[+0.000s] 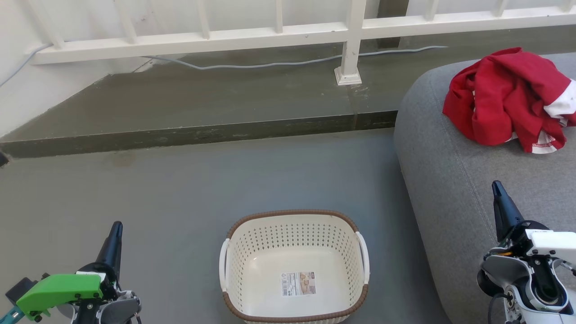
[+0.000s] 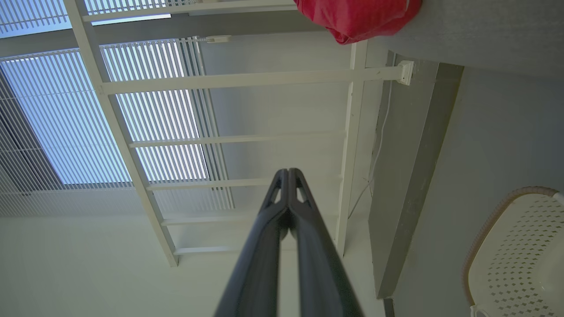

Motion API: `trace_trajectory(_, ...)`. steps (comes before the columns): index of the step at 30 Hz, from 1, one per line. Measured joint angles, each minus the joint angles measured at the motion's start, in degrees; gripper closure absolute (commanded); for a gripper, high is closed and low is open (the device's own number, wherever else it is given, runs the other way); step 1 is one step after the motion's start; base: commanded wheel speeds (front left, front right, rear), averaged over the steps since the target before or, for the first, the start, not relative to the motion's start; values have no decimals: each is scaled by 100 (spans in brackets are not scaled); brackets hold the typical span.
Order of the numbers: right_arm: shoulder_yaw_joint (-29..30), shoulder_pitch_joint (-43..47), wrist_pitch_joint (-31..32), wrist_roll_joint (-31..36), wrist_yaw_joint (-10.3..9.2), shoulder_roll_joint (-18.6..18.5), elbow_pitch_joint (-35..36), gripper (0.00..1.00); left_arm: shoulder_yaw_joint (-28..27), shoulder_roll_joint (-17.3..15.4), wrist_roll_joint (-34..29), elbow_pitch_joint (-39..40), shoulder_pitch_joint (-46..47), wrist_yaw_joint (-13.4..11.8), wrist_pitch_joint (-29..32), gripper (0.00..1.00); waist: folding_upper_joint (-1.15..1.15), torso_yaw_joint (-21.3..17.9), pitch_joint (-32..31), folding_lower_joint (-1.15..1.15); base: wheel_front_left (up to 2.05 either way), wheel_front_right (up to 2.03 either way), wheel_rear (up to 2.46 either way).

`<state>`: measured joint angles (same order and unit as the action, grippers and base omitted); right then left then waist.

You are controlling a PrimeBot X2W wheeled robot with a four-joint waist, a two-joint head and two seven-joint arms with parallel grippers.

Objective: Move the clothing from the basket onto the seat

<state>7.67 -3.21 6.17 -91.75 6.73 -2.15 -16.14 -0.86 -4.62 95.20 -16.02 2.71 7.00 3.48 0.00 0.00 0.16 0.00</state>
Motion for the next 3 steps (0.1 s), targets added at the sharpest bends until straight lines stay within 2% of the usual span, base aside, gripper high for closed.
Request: trace_trajectory(3,0,0,0,0,0,0,0,100,-3,1,0,1,0,0,0,100,0,0,0,0,0,0,0)
